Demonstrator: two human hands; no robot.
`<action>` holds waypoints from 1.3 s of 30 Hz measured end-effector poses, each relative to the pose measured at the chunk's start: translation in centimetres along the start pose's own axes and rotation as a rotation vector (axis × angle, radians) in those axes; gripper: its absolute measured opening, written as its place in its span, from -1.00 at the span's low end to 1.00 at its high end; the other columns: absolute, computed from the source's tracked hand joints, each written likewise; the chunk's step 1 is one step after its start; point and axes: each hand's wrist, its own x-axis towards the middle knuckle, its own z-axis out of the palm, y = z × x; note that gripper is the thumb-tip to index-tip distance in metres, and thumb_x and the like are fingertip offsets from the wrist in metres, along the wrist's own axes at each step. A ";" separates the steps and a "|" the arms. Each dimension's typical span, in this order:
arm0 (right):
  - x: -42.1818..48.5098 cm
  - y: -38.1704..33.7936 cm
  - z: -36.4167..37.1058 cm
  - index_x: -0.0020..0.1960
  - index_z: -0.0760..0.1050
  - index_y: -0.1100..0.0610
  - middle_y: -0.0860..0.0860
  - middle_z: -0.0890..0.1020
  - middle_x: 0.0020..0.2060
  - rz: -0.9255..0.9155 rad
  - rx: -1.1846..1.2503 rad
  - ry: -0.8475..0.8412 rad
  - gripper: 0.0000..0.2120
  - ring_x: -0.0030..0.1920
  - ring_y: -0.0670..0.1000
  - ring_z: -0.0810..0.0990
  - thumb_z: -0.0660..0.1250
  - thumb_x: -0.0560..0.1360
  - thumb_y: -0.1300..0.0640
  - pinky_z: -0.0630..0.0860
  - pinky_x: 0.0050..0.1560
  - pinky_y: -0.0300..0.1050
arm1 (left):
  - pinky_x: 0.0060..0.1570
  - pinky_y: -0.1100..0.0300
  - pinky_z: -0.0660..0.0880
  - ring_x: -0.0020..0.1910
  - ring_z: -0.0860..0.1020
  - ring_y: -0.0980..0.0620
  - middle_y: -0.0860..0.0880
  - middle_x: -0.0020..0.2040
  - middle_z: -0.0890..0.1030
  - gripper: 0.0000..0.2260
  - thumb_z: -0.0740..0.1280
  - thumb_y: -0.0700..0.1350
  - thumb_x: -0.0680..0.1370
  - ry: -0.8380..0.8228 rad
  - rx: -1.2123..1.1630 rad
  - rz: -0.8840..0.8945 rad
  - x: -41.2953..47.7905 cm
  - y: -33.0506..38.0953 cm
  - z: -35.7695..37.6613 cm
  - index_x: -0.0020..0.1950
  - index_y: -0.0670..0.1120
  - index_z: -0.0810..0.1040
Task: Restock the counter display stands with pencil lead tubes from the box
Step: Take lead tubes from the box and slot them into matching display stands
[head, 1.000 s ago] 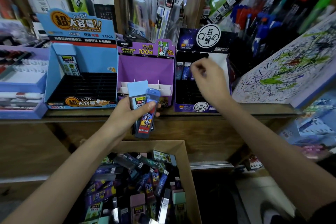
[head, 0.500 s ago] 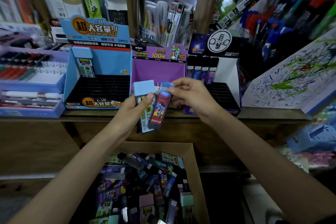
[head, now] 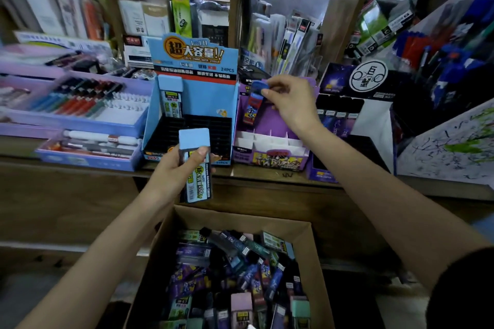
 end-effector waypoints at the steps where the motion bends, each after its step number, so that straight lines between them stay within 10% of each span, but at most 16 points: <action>1: 0.0 0.1 0.3 0.02 0.59 0.26 0.02 0.57 -0.27 -0.005 -0.027 -0.020 -0.85 -0.19 -0.01 0.55 0.38 0.47 0.27 0.53 -0.08 -0.09 | -0.29 0.29 0.56 -0.24 0.65 0.09 0.03 -0.22 0.69 -0.78 0.31 0.06 0.41 -0.005 0.007 0.002 0.0 -0.1 -0.1 -0.02 0.01 0.56; 8: -1.1 0.6 1.4 0.10 0.54 0.26 0.10 0.56 -0.20 0.060 -0.173 -0.172 -0.78 -0.16 -0.02 0.51 0.39 0.47 0.25 0.40 -0.24 -0.50 | -0.36 0.29 0.54 -0.34 0.65 0.04 -0.03 -0.27 0.69 -0.76 0.36 0.03 0.38 -0.011 -0.028 -0.017 0.1 -0.2 0.7 -0.02 -0.04 0.56; 14: -4.2 -1.1 0.5 0.08 0.52 0.16 0.00 0.55 0.00 -0.123 -0.238 -0.034 -0.82 -0.15 -0.15 0.52 0.28 0.55 0.09 0.44 -0.08 -0.33 | -0.36 0.28 0.54 -0.34 0.66 0.01 -0.04 -0.26 0.69 -0.74 0.39 0.04 0.35 -0.019 -0.031 -0.012 0.1 -0.1 1.2 -0.02 -0.03 0.57; 18: -5.8 -3.4 1.6 0.05 0.54 0.14 -0.05 0.60 -0.13 0.013 0.064 -0.425 -0.81 -0.14 -0.13 0.56 0.33 0.51 0.05 0.48 -0.10 -0.29 | -0.35 0.28 0.54 -0.33 0.66 0.02 -0.03 -0.25 0.69 -0.76 0.37 0.02 0.39 -0.035 0.000 0.005 0.5 0.4 1.4 0.00 -0.03 0.56; 24: -5.4 -4.9 4.8 0.03 0.56 0.25 -0.04 0.55 -0.28 -0.006 0.046 -0.567 -0.87 -0.24 -0.11 0.52 0.36 0.49 0.26 0.49 -0.13 -0.19 | -0.35 0.32 0.54 -0.31 0.65 0.12 0.04 -0.26 0.69 -0.82 0.35 0.01 0.40 0.017 0.029 0.053 0.4 1.0 -0.5 -0.04 -0.01 0.56; 39: 4.3 -6.7 12.2 0.12 0.58 0.21 0.05 0.61 -0.05 -0.267 -0.170 -0.184 -0.79 -0.09 -0.05 0.47 0.34 0.50 0.21 0.38 -0.01 -0.22 | -0.56 0.31 0.36 -0.56 0.40 0.11 0.04 -0.51 0.47 -0.80 0.20 -0.07 0.61 0.277 0.107 -0.012 -0.3 0.3 -10.1 -0.17 -0.14 0.37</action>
